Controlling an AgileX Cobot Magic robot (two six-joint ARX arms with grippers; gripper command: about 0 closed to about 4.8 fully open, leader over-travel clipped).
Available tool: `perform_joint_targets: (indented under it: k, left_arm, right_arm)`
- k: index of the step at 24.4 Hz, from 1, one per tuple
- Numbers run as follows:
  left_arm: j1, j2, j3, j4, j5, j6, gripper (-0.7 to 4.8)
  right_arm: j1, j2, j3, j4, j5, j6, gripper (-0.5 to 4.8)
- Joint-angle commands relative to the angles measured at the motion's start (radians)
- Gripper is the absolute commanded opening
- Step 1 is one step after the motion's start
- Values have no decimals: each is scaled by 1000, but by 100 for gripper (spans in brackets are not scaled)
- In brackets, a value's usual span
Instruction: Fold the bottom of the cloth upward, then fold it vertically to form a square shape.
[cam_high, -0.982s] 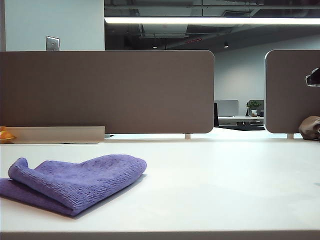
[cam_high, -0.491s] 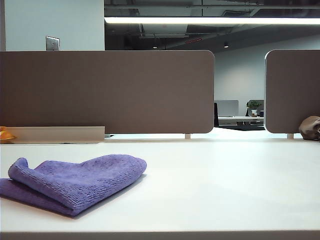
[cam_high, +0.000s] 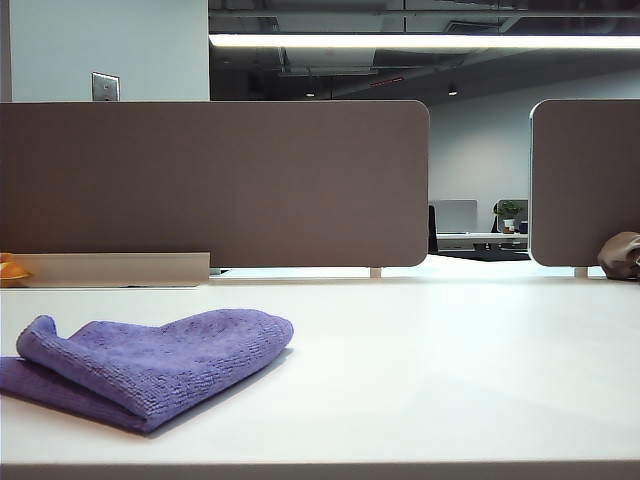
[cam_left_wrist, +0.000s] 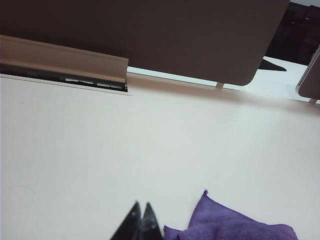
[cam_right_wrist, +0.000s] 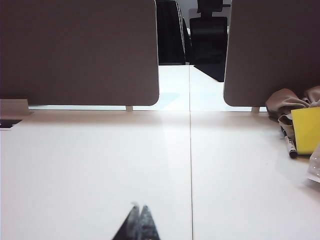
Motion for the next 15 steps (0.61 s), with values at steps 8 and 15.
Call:
perform_joint_targets:
  k: [8,15]
  left_arm:
    - [1,0,3,12,0,4,-2]
    - [1,0,3,12,0,4,-2]
  right_arm:
    - [2,-59,-136,5,-34,-4,4]
    - [3,-59,-174,-56,-19,-4,4]
